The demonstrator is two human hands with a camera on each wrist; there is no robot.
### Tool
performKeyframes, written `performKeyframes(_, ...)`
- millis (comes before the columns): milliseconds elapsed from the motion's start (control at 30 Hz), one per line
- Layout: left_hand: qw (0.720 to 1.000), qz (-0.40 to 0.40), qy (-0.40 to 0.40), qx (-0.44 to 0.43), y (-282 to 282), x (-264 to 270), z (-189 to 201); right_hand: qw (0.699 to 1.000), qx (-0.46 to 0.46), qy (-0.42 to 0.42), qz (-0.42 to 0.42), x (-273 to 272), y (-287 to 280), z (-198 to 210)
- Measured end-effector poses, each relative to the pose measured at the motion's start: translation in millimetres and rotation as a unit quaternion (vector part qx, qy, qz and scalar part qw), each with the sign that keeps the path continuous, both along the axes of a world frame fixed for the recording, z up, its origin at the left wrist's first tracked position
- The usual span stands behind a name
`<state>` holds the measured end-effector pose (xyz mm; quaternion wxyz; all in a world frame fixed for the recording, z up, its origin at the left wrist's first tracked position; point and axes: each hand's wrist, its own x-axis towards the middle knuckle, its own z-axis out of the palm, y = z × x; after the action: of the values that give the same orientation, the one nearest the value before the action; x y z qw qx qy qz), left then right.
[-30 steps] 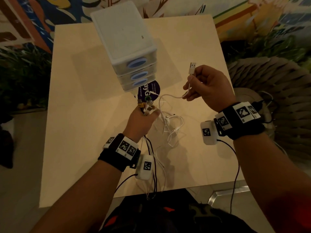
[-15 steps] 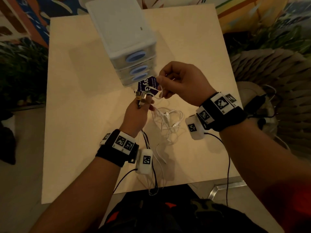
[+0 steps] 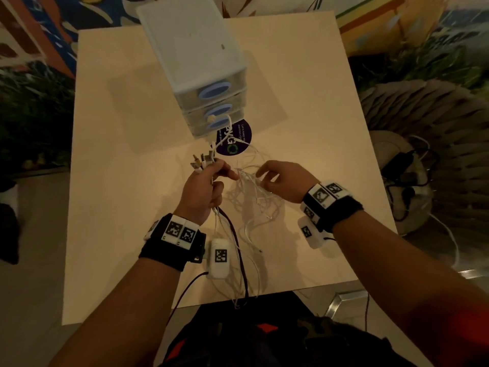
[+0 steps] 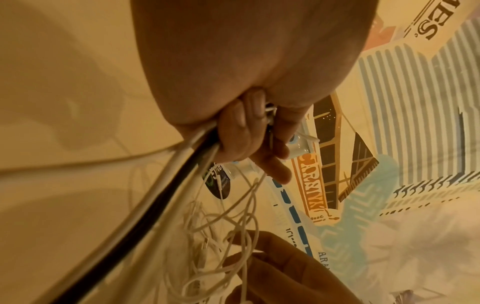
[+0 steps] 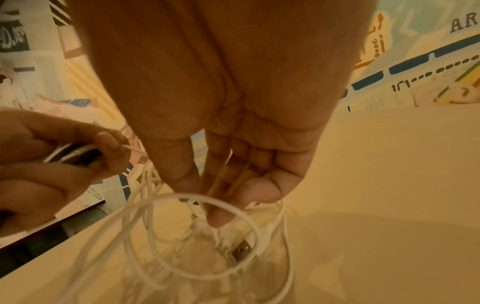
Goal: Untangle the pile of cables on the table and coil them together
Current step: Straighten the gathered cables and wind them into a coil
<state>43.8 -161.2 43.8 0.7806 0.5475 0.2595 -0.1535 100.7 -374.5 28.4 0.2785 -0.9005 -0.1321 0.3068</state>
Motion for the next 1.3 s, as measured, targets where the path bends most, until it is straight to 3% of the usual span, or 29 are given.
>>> performKeyframes(333, 1.0, 0.0, 0.002, -0.019, 7, -9, -3, 0.998, 0.042, -0.037, 0.027, 4, 10, 3)
performKeyframes(500, 1.0, -0.009, -0.002, 0.022, 9, -13, -6, 0.995, 0.084, -0.061, -0.005, -1, 0, 7)
performKeyframes(700, 1.0, 0.001, -0.009, 0.012, 13, -17, -7, 0.988, 0.132, -0.051, -0.06, -8, -14, 17)
performKeyframes(1067, 1.0, 0.005, -0.015, -0.001, 14, -17, -9, 0.995, 0.048, -0.079, 0.045, -26, -27, 10)
performKeyframes(1300, 1.0, 0.006, -0.028, -0.012, 16, -21, -8, 0.999, 0.021, -0.03, -0.033, -20, -20, 13)
